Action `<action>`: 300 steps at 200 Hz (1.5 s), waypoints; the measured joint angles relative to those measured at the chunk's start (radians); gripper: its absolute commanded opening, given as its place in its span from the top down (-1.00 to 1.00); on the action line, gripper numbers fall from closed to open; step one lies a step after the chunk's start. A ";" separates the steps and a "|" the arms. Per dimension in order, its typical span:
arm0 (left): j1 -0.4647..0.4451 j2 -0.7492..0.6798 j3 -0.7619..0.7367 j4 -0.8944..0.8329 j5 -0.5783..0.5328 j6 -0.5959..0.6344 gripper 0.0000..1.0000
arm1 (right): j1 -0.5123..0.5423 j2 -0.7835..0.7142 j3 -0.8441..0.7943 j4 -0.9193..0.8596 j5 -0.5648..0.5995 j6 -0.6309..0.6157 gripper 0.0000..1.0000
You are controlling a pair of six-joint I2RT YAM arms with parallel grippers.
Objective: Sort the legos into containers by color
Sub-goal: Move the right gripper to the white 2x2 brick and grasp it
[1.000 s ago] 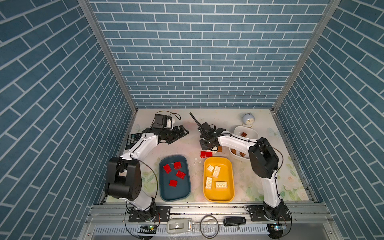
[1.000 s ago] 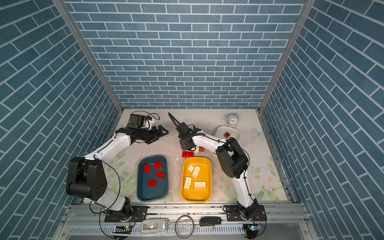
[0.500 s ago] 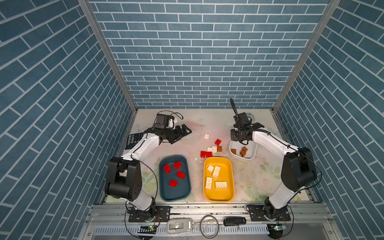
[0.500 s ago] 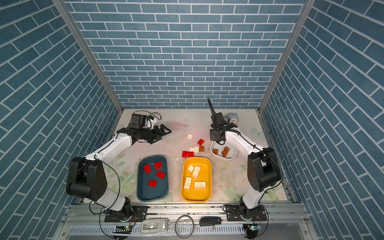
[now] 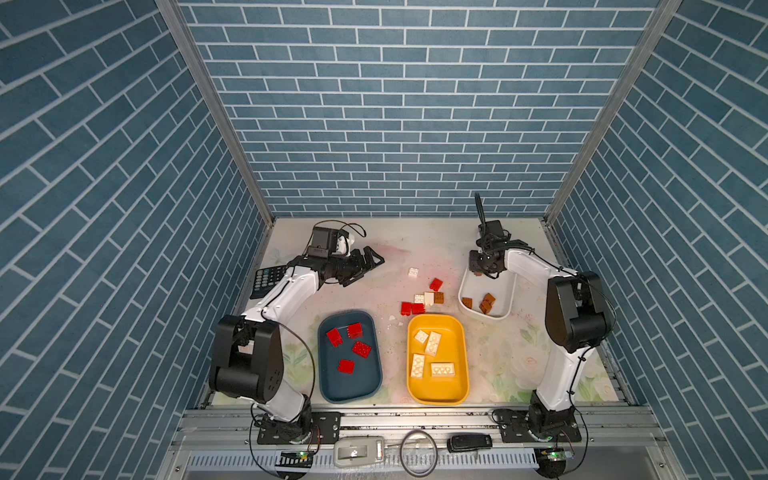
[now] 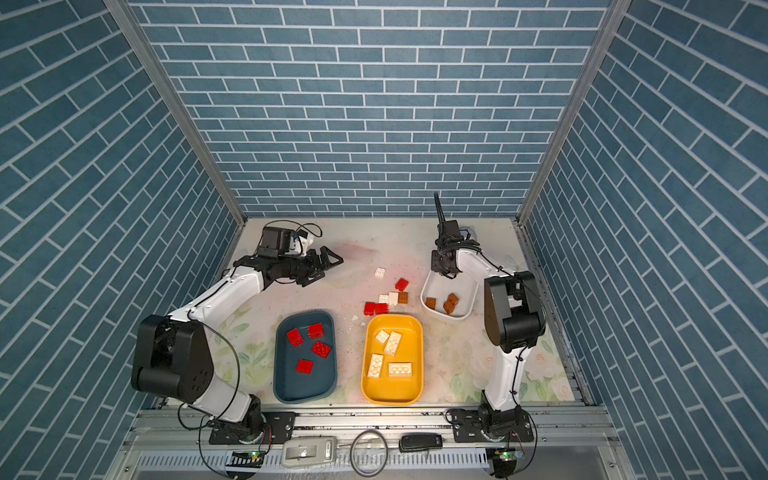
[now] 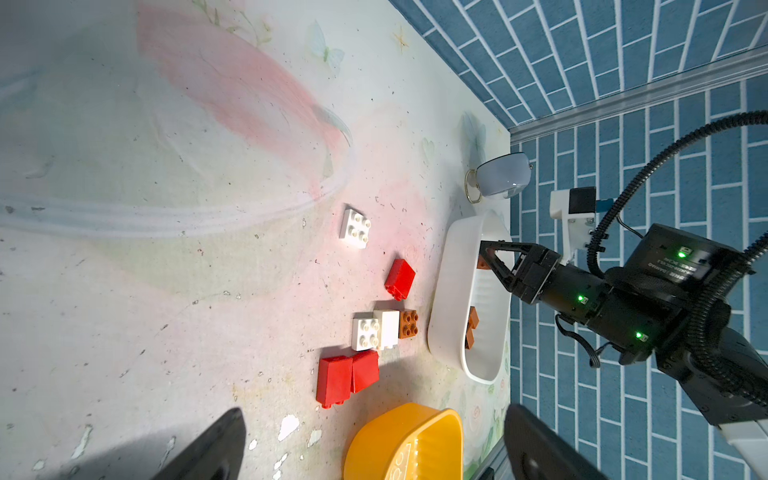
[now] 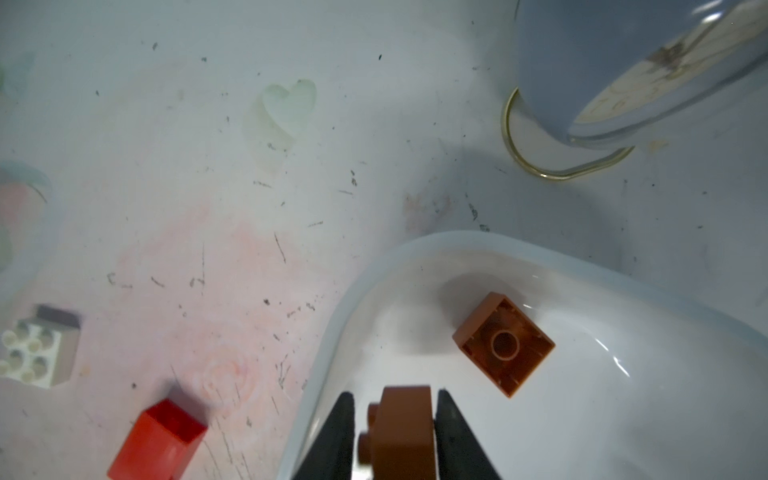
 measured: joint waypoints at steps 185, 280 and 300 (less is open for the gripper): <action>0.000 0.001 0.017 -0.009 0.003 0.006 -0.97 | 0.312 0.055 0.158 0.013 -0.066 0.334 -0.19; 0.000 0.001 0.017 -0.036 -0.001 0.025 -0.97 | 0.385 0.385 0.457 -0.079 0.069 0.376 -0.18; 0.000 0.001 0.017 -0.038 -0.001 0.029 -0.97 | 0.396 0.434 0.507 -0.109 0.085 0.376 -0.14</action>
